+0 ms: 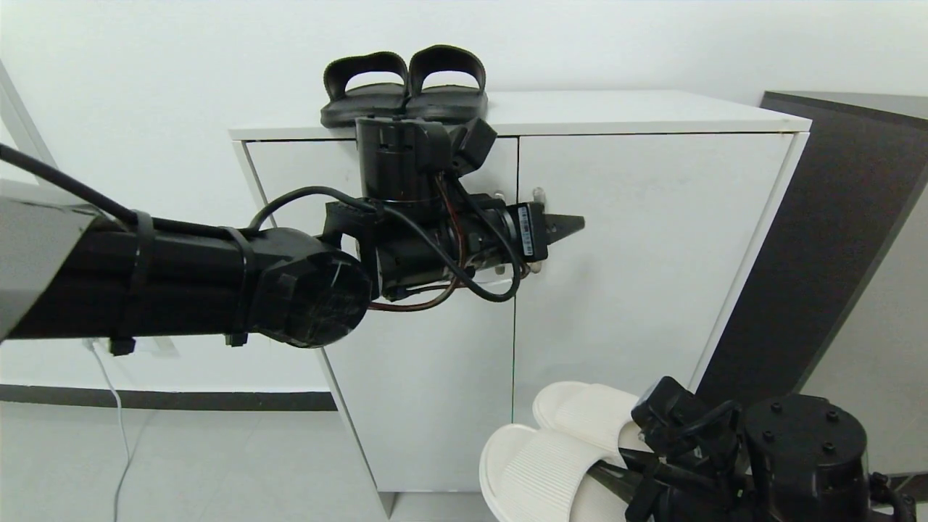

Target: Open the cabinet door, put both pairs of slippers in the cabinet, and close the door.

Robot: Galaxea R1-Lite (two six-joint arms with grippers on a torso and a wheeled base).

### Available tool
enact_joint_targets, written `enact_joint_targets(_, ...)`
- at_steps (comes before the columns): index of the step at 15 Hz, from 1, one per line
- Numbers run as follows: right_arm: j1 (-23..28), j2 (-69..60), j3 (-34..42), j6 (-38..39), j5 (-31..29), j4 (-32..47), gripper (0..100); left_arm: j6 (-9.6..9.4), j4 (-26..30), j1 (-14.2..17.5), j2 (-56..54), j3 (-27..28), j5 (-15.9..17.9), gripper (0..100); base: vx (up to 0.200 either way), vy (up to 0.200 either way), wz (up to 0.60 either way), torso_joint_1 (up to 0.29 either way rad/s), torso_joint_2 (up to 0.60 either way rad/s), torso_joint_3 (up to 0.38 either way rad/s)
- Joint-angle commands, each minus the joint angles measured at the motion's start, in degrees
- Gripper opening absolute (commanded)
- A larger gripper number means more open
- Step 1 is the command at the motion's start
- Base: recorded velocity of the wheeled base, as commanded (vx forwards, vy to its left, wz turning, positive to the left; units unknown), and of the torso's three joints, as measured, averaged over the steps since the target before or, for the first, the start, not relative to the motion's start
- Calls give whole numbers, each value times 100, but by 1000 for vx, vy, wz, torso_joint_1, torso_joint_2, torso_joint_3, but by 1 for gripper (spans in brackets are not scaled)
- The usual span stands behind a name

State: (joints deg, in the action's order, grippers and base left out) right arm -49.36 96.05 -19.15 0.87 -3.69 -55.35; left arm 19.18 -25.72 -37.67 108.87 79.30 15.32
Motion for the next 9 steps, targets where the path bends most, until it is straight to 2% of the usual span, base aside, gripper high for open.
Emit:
enact_joint_targets(1, -12, -16, 34, 1, 18, -3, 0, 7, -12, -12, -24, -37, 32, 0, 0, 0, 0, 0, 0, 0)
enact_joint_targets(5, -65, -245, 307, -43, 624, -3, 0, 16, -29, -65, -209, -292, 32, 0, 0, 0, 0, 0, 0, 0)
enact_joint_targets(9, -206, -394, 474, -51, 835, -3, 0, 16, -47, -487, -710, -872, 6, 0, 0, 0, 0, 0, 0, 0)
